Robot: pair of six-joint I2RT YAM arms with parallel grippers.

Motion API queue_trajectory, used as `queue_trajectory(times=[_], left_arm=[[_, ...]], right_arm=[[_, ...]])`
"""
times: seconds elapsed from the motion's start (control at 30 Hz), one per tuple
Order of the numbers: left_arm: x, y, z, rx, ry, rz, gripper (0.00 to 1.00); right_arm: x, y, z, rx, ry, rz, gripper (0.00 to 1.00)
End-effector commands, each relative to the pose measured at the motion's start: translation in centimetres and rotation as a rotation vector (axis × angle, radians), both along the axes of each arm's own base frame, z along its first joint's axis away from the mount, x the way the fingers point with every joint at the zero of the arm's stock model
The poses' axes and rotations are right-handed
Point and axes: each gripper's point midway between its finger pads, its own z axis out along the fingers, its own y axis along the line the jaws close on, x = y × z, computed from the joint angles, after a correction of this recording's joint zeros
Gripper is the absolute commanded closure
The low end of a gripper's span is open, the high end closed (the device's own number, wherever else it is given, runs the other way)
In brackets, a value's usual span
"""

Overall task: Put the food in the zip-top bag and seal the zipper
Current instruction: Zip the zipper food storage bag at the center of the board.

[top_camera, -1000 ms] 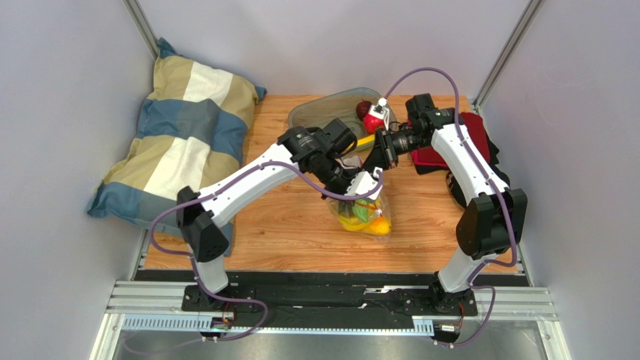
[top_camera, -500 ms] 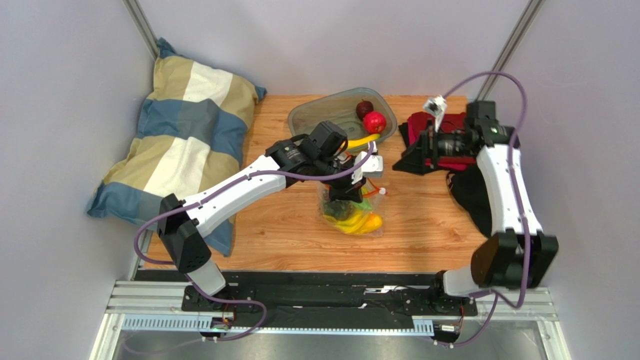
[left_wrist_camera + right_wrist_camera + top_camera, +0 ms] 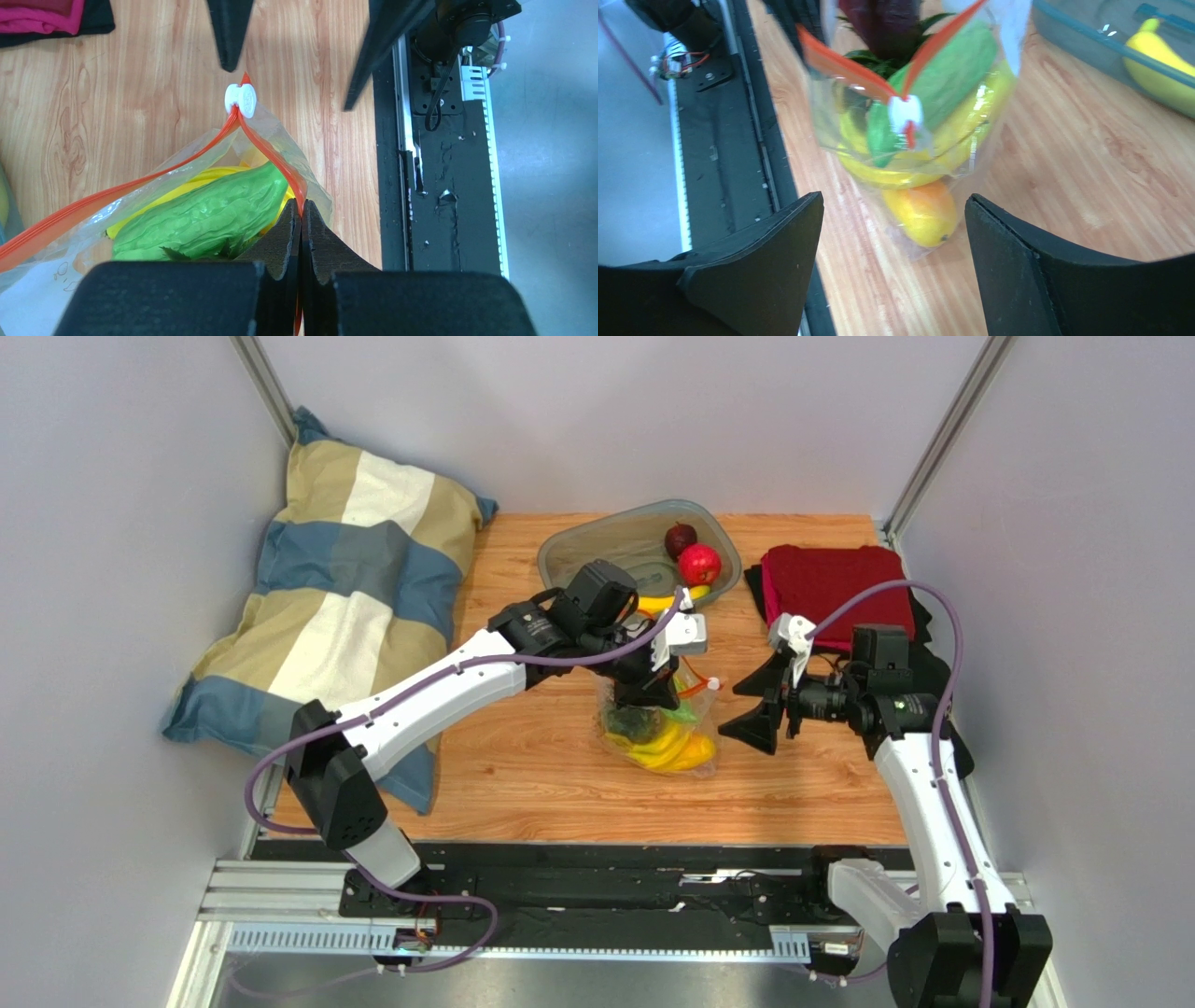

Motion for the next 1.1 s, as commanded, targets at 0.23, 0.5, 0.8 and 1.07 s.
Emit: queue_trajectory(times=[0.23, 0.5, 0.8, 1.07], left_arm=[[-1.2, 0.1, 2.9, -0.11, -0.044, -0.045, 1.0], [-1.7, 0.5, 2.7, -0.112, -0.051, -0.062, 1.0], [-2.0, 1.0, 2.8, -0.135, -0.064, -0.048, 1.0], [-2.1, 0.9, 2.3, -0.13, -0.061, -0.064, 0.98]], right_arm=[[2.5, 2.7, 2.2, 0.041, -0.185, 0.065, 0.25], [2.5, 4.2, 1.7, 0.018, -0.186, 0.11, 0.52], [2.3, 3.6, 0.5, -0.027, -0.151, 0.08, 0.53], [2.2, 3.6, 1.1, -0.017, -0.167, 0.081, 0.99]])
